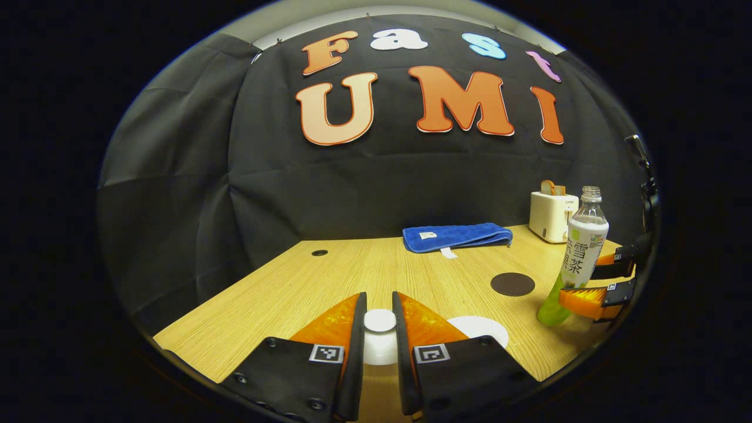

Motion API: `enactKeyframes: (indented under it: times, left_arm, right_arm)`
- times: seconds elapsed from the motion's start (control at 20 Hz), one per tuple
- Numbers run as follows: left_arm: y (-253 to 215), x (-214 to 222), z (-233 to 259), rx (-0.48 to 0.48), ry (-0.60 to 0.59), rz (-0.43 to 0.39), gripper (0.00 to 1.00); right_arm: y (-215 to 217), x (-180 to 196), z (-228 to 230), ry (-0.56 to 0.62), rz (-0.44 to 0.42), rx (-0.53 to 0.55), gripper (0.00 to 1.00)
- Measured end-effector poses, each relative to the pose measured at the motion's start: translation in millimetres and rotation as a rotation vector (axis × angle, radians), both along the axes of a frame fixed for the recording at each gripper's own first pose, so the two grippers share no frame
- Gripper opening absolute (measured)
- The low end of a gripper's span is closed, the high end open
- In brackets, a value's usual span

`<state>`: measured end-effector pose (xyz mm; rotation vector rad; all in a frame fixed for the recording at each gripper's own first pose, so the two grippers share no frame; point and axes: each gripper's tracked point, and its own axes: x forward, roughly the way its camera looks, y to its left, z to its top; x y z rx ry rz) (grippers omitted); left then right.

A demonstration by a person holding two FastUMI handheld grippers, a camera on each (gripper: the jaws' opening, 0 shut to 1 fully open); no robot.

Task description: Open the teacup lid with one hand, grasp the water bottle and pour water into the teacup with the other hand; after pouring, place the water bottle on the coaster and then close the teacup lid.

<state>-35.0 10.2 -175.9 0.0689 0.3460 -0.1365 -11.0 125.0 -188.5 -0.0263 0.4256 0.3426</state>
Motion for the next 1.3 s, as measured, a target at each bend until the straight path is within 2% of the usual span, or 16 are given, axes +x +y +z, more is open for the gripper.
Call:
enactKeyframes:
  times: [0.2, 0.25, 0.3, 0.4, 0.45, 0.55, 0.65, 0.75, 1.1, 1.15, 1.25, 1.3]
  left_arm:
    - [14, 0, -3, -0.014, -0.001, 0.022, 0.29]
    - [18, 0, -3, -0.015, 0.0, 0.026, 0.26]
    - [21, 0, -4, -0.016, -0.001, 0.031, 0.29]
    - [27, -1, -4, -0.017, -0.003, 0.038, 0.29]
    - [31, -1, -5, -0.018, -0.003, 0.042, 0.26]
    - [37, -2, -7, -0.024, 0.002, 0.051, 0.29]
    - [42, -4, -10, -0.032, 0.007, 0.055, 0.26]
    - [46, -6, -12, -0.031, 0.008, 0.059, 0.29]
    - [66, -14, -13, -0.028, 0.002, 0.085, 0.29]
    - [71, -14, -15, -0.024, 0.001, 0.092, 0.26]
    - [78, -16, -13, -0.027, -0.002, 0.101, 0.3]
    - [81, -17, -13, -0.026, -0.002, 0.105, 0.26]
  right_arm:
    - [1, 3, 7, -0.024, 0.018, -0.079, 0.67]
    - [1, 5, 9, -0.036, 0.02, -0.108, 0.67]
    - [0, 7, 12, -0.048, 0.023, -0.139, 0.66]
    - [-1, 12, 18, -0.082, 0.027, -0.21, 0.67]
    - [-3, 15, 19, -0.098, 0.029, -0.249, 0.66]
    - [-3, 17, 20, -0.119, 0.041, -0.323, 0.66]
    - [-3, 19, 15, -0.119, 0.048, -0.377, 0.66]
    - [-3, 21, 10, -0.114, 0.053, -0.432, 0.65]
    - [-18, 38, 31, -0.236, 0.029, -0.772, 0.65]
    - [-19, 40, 29, -0.249, 0.042, -0.821, 0.65]
    - [-17, 41, 30, -0.277, 0.071, -0.908, 0.65]
    - [-16, 42, 33, -0.299, 0.078, -0.954, 0.65]
